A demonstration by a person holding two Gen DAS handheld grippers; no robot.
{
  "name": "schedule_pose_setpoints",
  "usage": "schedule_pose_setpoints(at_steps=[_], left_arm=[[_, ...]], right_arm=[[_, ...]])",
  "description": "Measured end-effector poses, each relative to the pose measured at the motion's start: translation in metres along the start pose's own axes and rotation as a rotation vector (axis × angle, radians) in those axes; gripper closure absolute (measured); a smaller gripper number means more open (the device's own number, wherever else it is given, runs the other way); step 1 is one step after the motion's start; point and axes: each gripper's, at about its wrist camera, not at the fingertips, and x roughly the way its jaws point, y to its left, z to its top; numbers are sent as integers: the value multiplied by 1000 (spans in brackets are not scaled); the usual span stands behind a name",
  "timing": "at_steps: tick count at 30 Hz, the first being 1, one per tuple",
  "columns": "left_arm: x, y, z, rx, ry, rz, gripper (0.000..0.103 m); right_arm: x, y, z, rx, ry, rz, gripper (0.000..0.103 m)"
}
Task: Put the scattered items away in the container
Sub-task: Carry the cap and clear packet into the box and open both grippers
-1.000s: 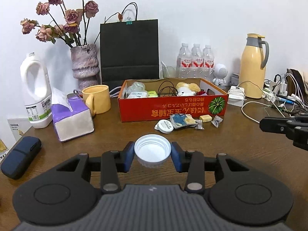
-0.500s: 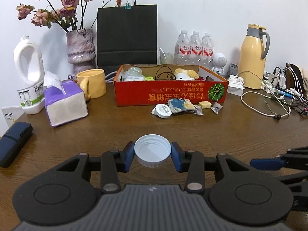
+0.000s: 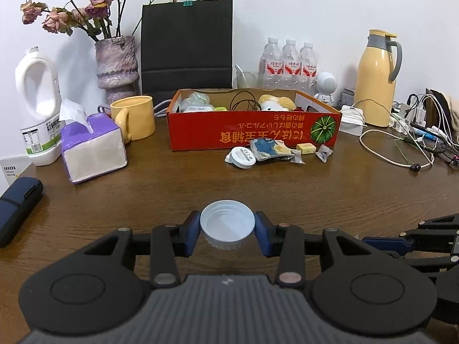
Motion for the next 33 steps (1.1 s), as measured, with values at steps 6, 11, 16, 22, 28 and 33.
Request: schedule_pose_setpoints(at_steps=[6, 11, 16, 22, 28, 33], left_arm=[[9, 4, 28, 1, -53, -7, 62], [24, 7, 101, 27, -217, 14, 62], [57, 23, 178, 4, -275, 5, 62], [173, 36, 214, 35, 70, -1, 62], [252, 43, 196, 76, 362, 27, 61], [270, 47, 196, 60, 446, 9, 49]], right_arm=[[-3, -21, 22, 57, -46, 3, 89], [-11, -51, 89, 43, -193, -25, 89], [-20, -89, 185, 49, -348, -42, 89], [46, -134, 267, 77, -160, 46, 89], [155, -164, 270, 163, 176, 84, 89], [202, -174, 258, 189, 317, 27, 85]])
